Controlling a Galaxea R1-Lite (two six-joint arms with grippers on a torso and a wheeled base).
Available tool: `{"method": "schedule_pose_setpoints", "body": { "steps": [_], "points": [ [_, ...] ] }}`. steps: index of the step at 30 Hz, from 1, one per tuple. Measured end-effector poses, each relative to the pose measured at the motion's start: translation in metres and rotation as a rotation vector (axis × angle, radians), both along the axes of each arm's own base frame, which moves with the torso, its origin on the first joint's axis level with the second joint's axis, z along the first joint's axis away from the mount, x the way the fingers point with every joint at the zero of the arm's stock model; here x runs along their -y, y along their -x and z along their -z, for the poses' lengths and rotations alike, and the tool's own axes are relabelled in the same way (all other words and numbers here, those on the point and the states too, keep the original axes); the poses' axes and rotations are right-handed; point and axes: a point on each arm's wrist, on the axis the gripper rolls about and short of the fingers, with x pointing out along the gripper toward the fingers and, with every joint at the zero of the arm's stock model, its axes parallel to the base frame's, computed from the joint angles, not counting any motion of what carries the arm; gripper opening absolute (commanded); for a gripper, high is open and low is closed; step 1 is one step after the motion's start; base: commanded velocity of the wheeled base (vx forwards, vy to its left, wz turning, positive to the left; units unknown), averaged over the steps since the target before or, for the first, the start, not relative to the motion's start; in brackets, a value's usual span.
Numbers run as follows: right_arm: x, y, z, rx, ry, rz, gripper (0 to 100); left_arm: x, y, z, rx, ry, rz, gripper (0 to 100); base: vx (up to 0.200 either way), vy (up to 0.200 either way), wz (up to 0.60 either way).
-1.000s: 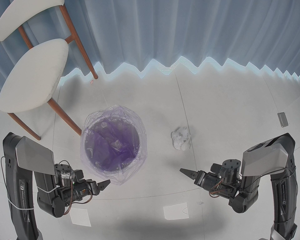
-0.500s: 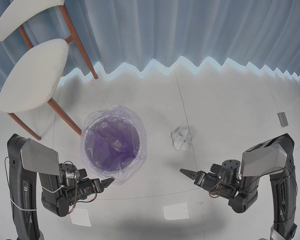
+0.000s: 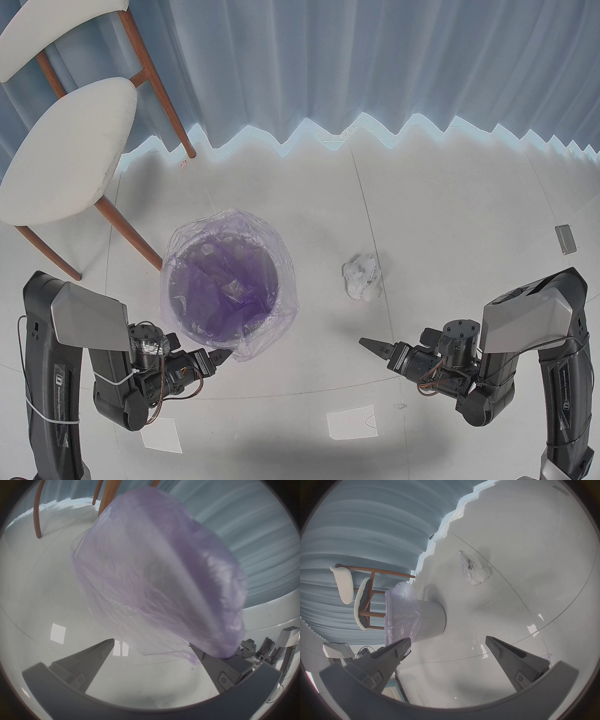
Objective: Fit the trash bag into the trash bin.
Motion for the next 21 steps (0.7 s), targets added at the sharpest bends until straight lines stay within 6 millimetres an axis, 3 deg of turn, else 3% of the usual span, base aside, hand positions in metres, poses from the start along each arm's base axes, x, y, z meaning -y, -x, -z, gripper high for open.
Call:
{"method": "schedule_pose_setpoints", "body": {
  "steps": [9, 21],
  "points": [
    [0.000, 0.000, 0.000, -0.001, 0.000, 0.001, 100, 0.001, -0.020, 0.028, 0.005, -0.041, -0.078, 100, 0.000, 0.000, 0.00],
    [0.000, 0.000, 0.004, 0.008, 0.026, -0.009, 100, 0.000, -0.016, 0.043, -0.031, -0.100, -0.125, 100, 0.000, 0.000, 0.00]
  ]
}}
